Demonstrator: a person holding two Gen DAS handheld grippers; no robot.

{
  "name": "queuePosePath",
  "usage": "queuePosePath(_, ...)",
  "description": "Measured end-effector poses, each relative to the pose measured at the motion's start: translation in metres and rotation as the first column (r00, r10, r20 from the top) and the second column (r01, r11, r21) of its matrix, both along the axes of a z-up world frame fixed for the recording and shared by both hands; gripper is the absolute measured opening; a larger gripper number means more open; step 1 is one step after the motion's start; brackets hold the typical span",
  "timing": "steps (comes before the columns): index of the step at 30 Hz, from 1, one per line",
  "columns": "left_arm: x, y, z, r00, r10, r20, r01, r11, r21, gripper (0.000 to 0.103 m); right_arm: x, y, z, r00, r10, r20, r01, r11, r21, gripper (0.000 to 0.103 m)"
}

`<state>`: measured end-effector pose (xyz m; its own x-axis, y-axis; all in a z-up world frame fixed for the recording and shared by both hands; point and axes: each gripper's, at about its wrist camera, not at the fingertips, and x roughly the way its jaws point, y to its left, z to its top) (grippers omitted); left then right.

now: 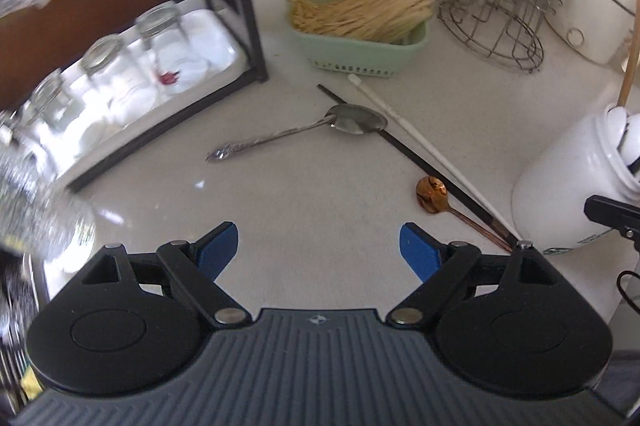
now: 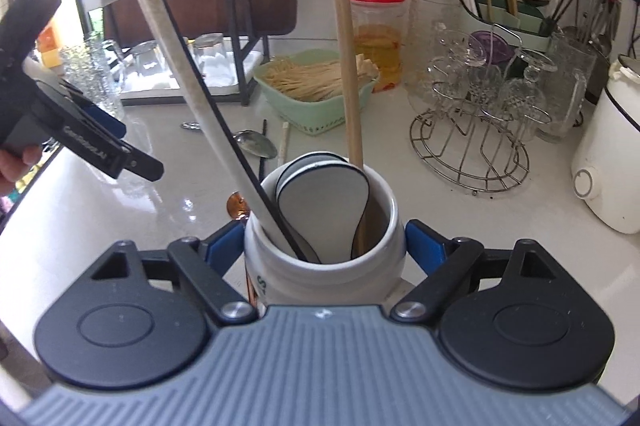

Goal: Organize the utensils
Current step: 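Move the left tool toward the black chopstick and spoons on the counter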

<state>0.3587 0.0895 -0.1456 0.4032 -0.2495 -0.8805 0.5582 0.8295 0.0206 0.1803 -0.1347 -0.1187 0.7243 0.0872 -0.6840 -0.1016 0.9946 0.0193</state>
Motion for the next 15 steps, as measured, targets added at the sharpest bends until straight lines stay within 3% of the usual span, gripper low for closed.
queuePosePath(8,0.034,-0.013,-0.017,0.978,-0.210,0.021,0.208,0.977,0.053,0.091,0.005,0.006,0.000,0.997,-0.070,-0.015,0.070,0.997,-0.016,0.090)
queuePosePath(12,0.049,-0.022,-0.022,0.948,-0.319,0.025,0.317,0.947,0.058,0.090,0.006,0.008,0.000,0.995,-0.096,-0.019,0.096,0.995,-0.016,0.090)
queuePosePath(15,0.059,-0.033,-0.025,0.912,-0.409,0.027,0.407,0.911,0.067,0.090,0.008,0.008,0.000,0.993,-0.114,-0.029,0.114,0.993,-0.015,0.090)
